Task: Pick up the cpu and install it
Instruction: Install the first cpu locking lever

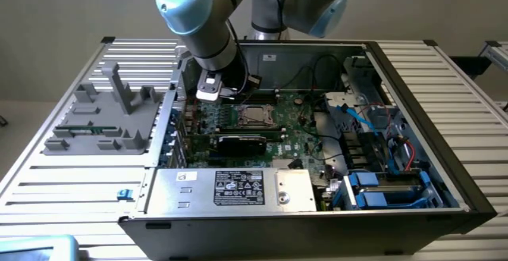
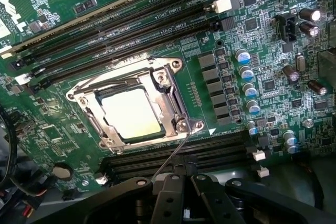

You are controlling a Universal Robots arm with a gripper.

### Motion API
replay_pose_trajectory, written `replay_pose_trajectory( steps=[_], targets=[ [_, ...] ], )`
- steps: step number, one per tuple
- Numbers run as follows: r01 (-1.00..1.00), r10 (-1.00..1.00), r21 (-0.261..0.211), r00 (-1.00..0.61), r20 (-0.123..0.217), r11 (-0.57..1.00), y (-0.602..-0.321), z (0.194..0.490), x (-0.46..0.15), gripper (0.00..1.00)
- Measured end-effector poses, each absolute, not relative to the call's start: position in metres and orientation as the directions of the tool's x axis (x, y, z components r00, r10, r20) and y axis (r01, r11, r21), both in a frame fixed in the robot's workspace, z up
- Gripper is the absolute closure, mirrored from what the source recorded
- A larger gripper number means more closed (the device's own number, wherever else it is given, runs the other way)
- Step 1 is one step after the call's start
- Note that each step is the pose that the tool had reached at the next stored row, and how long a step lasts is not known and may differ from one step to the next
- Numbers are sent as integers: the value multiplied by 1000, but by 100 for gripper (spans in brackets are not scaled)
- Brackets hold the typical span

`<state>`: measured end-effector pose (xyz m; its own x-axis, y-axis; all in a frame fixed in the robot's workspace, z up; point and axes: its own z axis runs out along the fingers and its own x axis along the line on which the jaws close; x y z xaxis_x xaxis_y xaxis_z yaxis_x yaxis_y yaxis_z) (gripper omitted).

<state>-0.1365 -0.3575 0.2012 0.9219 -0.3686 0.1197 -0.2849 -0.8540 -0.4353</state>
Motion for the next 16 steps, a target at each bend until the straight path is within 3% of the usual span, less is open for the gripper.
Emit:
replay_pose_trajectory(
  steps=[16],
  targets=[
    [-307, -395, -438, 911, 123, -845, -357, 198, -138, 89]
  ],
)
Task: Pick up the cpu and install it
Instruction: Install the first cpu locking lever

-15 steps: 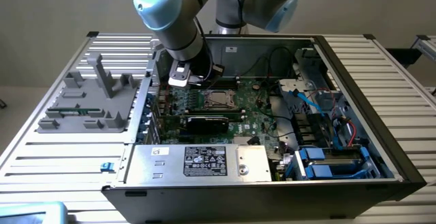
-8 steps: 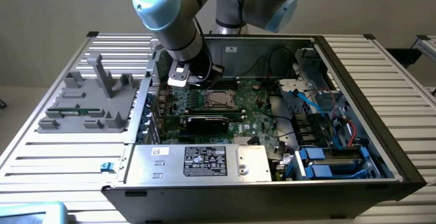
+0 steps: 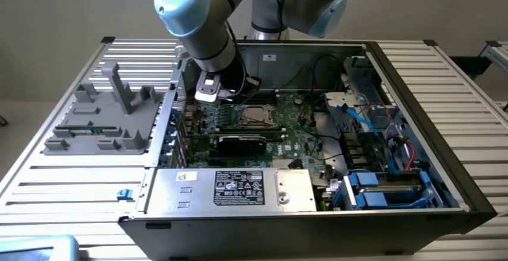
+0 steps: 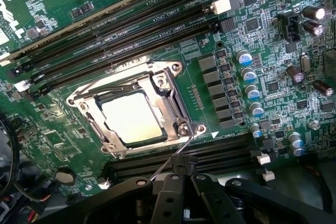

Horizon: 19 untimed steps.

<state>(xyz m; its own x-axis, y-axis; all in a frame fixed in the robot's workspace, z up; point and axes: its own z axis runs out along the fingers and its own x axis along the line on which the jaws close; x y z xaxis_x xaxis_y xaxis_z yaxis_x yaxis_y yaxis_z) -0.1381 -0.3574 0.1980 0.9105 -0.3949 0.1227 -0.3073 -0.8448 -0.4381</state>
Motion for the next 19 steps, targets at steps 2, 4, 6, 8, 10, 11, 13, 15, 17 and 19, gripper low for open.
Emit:
replay_pose_trajectory(
  steps=[2, 4, 6, 8, 10, 11, 13, 15, 17, 19],
  targets=[
    [-307, -396, -439, 910, 124, -844, -357, 197, -138, 89],
    [-307, -396, -440, 910, 125, -844, -357, 197, -139, 89],
    [-305, -396, -443, 909, 128, -843, -358, 197, -139, 89],
    [-303, -397, -447, 909, 130, -842, -358, 197, -139, 89],
    [-303, -398, -448, 908, 131, -841, -358, 196, -139, 89],
    [-304, -398, -448, 908, 132, -841, -358, 196, -140, 89],
    [-304, -400, -448, 907, 133, -840, -358, 195, -140, 89],
    [-305, -400, -449, 907, 134, -840, -358, 194, -141, 89],
    [-306, -402, -449, 906, 134, -840, -358, 193, -141, 89],
    [-307, -403, -449, 905, 134, -839, -358, 193, -141, 89]
  ],
)
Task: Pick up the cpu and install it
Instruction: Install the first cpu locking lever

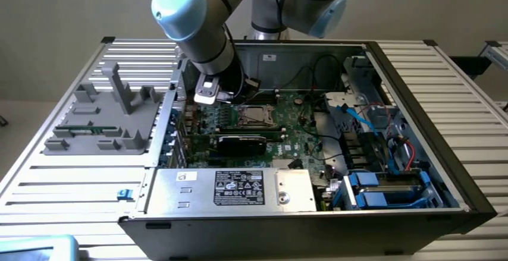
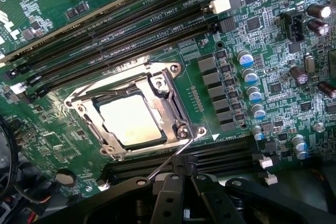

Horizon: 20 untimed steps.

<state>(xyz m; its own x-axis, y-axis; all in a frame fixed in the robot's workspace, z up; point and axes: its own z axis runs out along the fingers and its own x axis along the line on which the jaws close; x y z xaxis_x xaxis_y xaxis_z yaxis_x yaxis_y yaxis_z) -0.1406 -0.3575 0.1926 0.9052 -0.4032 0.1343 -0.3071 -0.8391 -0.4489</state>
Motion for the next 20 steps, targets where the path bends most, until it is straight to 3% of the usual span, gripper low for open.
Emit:
replay_pose_trajectory(
  steps=[20],
  targets=[
    [-327, -426, -457, 895, 131, -827, -357, 191, -141, 89]
  ],
)
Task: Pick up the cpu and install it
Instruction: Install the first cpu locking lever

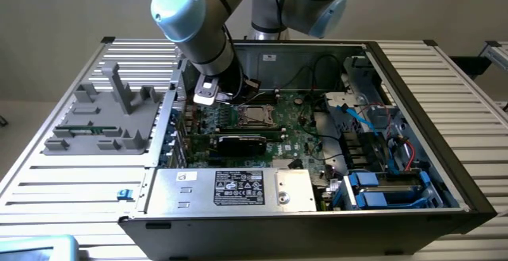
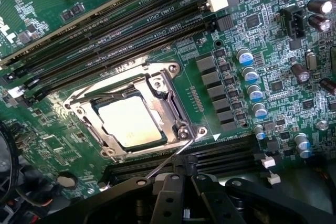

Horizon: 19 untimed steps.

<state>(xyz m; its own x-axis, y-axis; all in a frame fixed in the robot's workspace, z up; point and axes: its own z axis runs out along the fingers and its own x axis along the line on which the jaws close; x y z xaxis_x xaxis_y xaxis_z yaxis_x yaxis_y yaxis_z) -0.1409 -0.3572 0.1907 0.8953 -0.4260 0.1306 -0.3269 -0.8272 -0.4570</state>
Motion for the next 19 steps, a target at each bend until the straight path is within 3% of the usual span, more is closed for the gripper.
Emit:
replay_pose_trajectory(
  steps=[19],
  targets=[
    [-331, -431, -459, 893, 130, -824, -356, 190, -142, 89]
  ],
)
